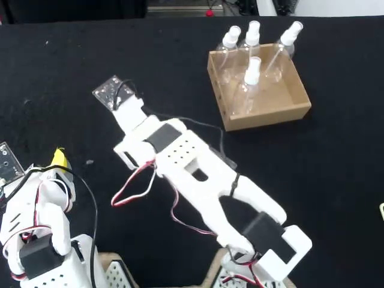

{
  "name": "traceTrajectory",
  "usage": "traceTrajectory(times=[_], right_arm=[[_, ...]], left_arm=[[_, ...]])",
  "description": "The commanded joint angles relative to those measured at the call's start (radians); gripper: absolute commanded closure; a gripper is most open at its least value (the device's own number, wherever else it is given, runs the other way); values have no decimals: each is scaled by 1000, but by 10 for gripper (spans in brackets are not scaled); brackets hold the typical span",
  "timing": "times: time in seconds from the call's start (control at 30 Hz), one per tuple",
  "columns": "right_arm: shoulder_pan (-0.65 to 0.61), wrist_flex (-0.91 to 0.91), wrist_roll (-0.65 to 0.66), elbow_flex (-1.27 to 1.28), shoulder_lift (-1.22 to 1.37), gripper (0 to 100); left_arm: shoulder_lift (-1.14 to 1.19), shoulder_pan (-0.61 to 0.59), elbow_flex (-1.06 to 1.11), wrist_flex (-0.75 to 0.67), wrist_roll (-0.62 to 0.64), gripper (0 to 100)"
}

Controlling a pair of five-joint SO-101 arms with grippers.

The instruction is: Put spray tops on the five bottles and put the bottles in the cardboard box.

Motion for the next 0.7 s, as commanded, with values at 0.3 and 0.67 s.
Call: traceTrajectory(times=[0.3,0.67], right_arm=[[311,341,425,-25,-93,683],[374,110,534,213,-91,683]], left_arm=[[-5,-2,-36,2,-2,800],[-5,-10,-36,6,-2,800]])
